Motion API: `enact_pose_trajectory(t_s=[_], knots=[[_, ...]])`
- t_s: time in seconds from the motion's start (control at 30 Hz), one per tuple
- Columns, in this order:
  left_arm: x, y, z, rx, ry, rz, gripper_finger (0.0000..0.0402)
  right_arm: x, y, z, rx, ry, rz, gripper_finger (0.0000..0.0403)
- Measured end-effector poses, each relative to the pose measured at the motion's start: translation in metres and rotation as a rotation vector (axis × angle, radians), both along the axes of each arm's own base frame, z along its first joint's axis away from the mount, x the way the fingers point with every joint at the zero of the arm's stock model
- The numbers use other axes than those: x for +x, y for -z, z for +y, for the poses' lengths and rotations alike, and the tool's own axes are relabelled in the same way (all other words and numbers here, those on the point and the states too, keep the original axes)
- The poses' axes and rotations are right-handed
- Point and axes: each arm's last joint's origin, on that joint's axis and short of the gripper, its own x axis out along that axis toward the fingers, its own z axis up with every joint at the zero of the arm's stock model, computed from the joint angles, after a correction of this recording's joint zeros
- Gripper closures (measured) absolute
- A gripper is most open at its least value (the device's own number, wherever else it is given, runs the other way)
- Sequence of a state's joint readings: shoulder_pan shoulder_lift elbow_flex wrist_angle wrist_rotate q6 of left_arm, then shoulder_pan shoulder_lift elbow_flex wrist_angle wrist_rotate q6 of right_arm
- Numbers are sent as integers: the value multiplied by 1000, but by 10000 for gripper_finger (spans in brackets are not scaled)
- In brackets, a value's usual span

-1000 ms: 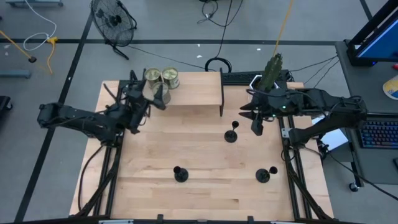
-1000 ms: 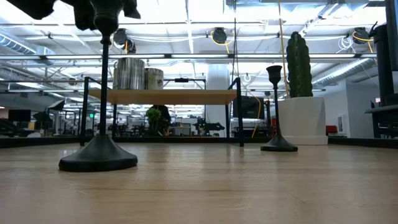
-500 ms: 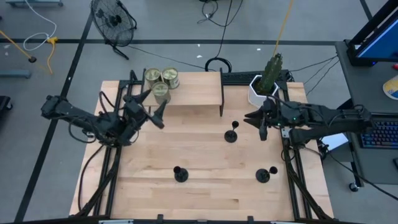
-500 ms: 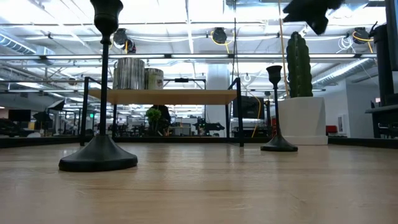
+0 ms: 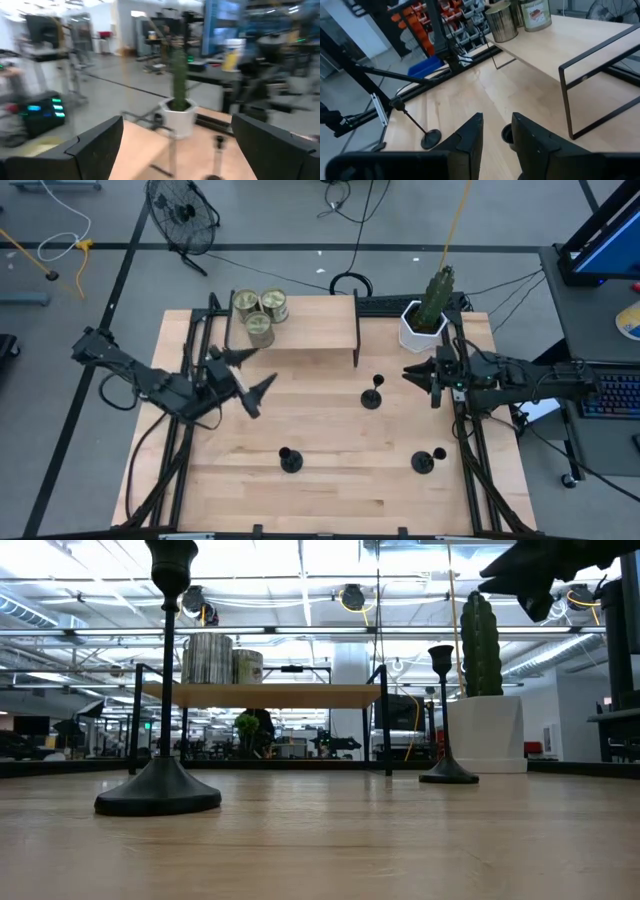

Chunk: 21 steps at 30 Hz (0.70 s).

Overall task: Pick & Place candle stick holders
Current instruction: Put the bottom left black candle holder on the shelf

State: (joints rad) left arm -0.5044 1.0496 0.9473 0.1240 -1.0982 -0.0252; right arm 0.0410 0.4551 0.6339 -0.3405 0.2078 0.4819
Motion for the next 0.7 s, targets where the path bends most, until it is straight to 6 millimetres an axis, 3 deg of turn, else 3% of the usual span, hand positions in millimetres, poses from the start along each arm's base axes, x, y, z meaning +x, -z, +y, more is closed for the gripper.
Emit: enact_pose_trajectory(t_s=[0.27, 0.7], knots=[[20, 5, -15, -91, 164, 31, 23, -10, 3, 0, -6, 2, -39, 307], [36, -3, -30, -419, 317, 350, 23, -10, 13, 0, -7, -1, -21, 309]])
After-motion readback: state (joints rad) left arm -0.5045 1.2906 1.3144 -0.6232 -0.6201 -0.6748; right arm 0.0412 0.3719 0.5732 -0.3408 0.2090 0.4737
